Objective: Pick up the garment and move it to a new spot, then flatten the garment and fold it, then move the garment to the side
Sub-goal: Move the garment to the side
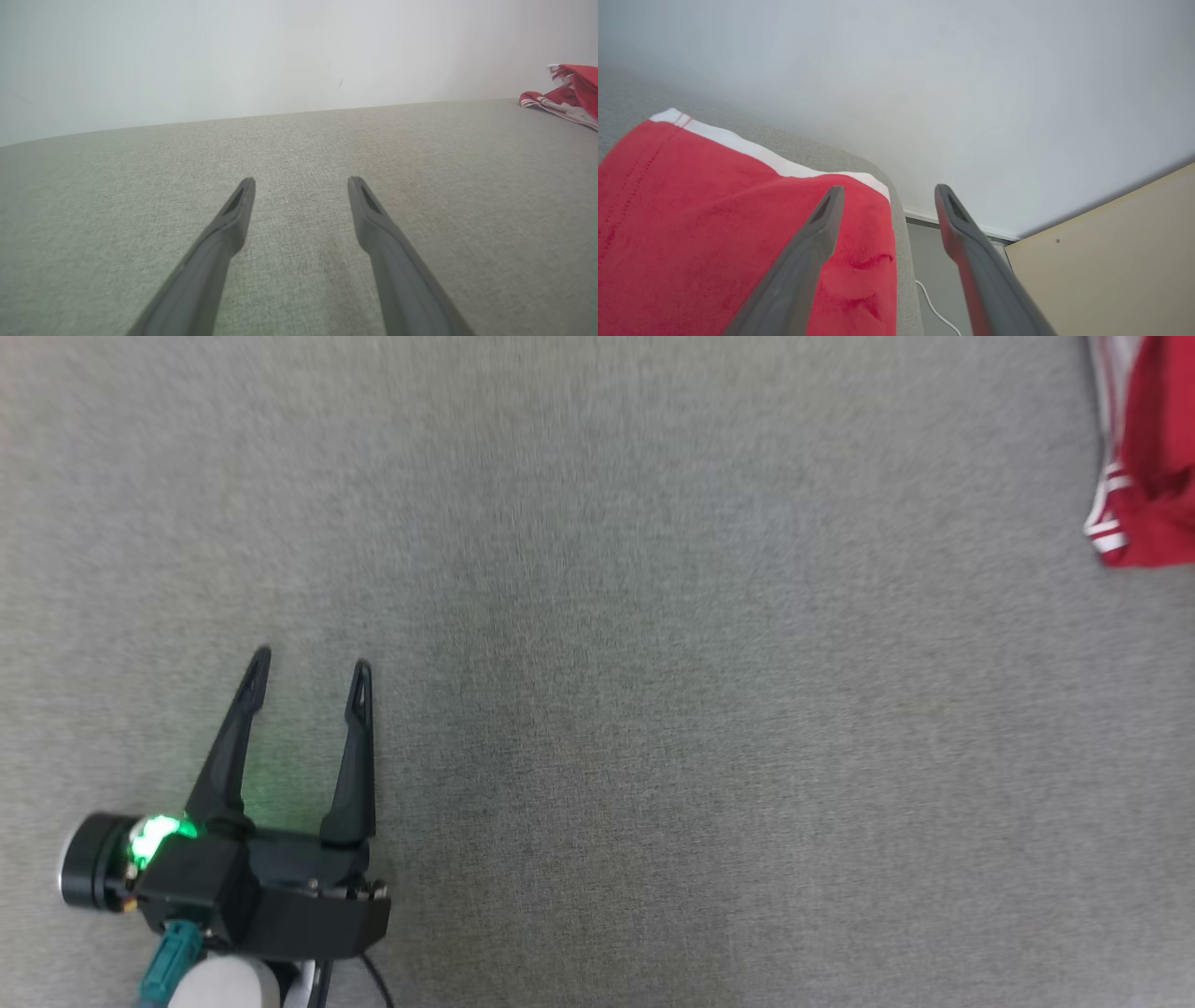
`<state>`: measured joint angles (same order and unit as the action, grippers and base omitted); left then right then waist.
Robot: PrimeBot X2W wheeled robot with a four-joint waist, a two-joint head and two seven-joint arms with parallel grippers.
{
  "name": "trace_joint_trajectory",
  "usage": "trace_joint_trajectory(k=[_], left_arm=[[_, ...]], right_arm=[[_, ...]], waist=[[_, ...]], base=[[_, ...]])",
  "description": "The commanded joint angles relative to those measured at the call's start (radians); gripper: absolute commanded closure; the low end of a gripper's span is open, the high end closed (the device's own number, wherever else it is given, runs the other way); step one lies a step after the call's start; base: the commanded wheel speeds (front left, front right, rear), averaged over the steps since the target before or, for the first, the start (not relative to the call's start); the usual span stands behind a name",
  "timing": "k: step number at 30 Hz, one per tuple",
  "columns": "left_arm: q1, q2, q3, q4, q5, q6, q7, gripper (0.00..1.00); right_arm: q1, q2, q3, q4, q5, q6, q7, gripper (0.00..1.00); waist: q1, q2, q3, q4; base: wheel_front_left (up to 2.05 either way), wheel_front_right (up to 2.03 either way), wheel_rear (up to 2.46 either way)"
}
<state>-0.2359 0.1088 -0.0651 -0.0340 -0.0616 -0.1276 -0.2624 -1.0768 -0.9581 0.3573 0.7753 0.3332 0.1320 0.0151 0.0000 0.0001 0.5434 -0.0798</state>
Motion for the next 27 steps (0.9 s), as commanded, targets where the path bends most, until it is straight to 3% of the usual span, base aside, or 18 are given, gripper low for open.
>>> trace_joint_trajectory(k=[1,6,11,21,27], left_arm=[[0.02,-0.005,0.006,0.006,-0.009,0.002,-0.003,0.0],[0.076,-0.015,0.03,0.03,-0.017,0.008,-0.003,0.0],[0.161,-0.025,0.069,0.056,-0.027,0.013,-0.003,0.0],[0.292,-0.036,0.13,0.092,-0.036,0.02,-0.003,0.0],[0.324,-0.041,0.147,0.106,-0.037,0.016,-0.003,0.0]], right_arm=[[0.012,0.015,-0.002,0.004,-0.004,-0.003,-0.021,0.0],[0.051,0.079,-0.022,-0.001,0.013,-0.003,-0.113,0.0],[0.124,0.189,-0.021,-0.037,0.009,-0.003,-0.204,0.0],[0.337,0.406,-0.109,-0.14,-0.023,-0.003,-0.264,0.0],[0.51,0.499,-0.176,-0.235,-0.067,-0.003,-0.272,0.0]], waist=[[0.0,-0.0001,-0.076,0.0],[0.0,-0.0001,-0.188,0.001],[0.0,-0.0001,-0.32,-0.009],[0.0,-0.0001,-0.48,-0.015],[0.0,-0.0001,-0.526,-0.004]], base=[[0.0,0.0,0.0],[0.0,0.0,0.0],[0.0,0.0,0.0],[0.0,0.0,0.0],[0.0,0.0,0.0]])
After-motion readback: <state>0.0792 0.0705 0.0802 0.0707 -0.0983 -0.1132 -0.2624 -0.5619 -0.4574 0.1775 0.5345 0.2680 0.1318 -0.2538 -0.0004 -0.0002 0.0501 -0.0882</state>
